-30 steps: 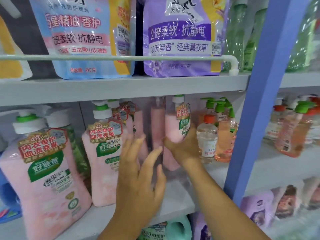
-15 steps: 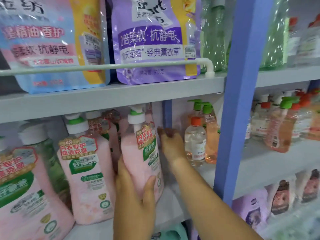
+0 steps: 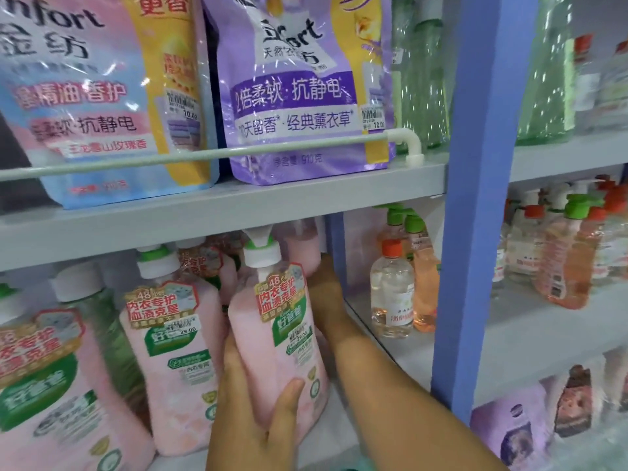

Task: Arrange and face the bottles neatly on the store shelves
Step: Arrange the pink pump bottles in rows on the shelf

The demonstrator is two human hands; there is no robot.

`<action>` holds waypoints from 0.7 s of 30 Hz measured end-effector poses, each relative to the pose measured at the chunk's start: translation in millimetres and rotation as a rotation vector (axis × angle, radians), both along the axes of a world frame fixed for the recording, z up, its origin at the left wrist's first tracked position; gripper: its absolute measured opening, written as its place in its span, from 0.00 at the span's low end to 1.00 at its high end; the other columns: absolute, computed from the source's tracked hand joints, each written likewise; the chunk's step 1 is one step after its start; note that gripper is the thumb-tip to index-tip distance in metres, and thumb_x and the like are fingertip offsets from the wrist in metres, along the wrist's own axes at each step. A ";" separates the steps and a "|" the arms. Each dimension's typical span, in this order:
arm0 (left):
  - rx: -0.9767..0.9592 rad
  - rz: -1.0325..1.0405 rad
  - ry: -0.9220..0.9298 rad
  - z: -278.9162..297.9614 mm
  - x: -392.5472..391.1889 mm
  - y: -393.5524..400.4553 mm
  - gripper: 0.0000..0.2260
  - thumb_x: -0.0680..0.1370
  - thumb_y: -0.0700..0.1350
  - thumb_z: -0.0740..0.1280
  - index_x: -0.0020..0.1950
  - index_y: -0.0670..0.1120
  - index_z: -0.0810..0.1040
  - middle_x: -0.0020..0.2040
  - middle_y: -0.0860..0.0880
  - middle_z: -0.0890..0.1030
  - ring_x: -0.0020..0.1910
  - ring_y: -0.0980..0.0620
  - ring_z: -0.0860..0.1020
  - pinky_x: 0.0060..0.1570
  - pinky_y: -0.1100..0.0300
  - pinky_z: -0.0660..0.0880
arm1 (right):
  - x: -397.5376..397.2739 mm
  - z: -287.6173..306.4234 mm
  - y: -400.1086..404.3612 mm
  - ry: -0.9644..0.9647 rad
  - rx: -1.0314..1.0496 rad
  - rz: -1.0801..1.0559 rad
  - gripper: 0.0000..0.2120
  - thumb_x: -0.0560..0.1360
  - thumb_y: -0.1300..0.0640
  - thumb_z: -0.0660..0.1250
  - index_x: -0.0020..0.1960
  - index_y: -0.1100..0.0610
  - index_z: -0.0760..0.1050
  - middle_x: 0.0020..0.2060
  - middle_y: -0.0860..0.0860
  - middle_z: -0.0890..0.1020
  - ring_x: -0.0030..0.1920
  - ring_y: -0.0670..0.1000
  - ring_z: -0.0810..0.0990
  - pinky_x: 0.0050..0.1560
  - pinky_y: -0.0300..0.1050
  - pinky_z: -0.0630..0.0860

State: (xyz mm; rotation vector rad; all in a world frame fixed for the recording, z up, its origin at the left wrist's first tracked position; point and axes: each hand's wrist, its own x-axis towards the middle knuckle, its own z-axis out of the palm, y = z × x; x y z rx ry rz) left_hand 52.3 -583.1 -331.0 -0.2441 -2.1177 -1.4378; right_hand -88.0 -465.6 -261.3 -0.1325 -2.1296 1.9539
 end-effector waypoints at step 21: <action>0.038 -0.044 -0.086 5.4 9.7 -2.5 0.44 0.67 0.54 0.73 0.79 0.68 0.56 0.69 0.60 0.78 0.66 0.54 0.78 0.64 0.50 0.75 | 8.2 -34.6 20.5 0.115 0.290 -0.140 0.53 0.57 0.24 0.69 0.76 0.48 0.62 0.62 0.50 0.76 0.63 0.52 0.74 0.65 0.53 0.74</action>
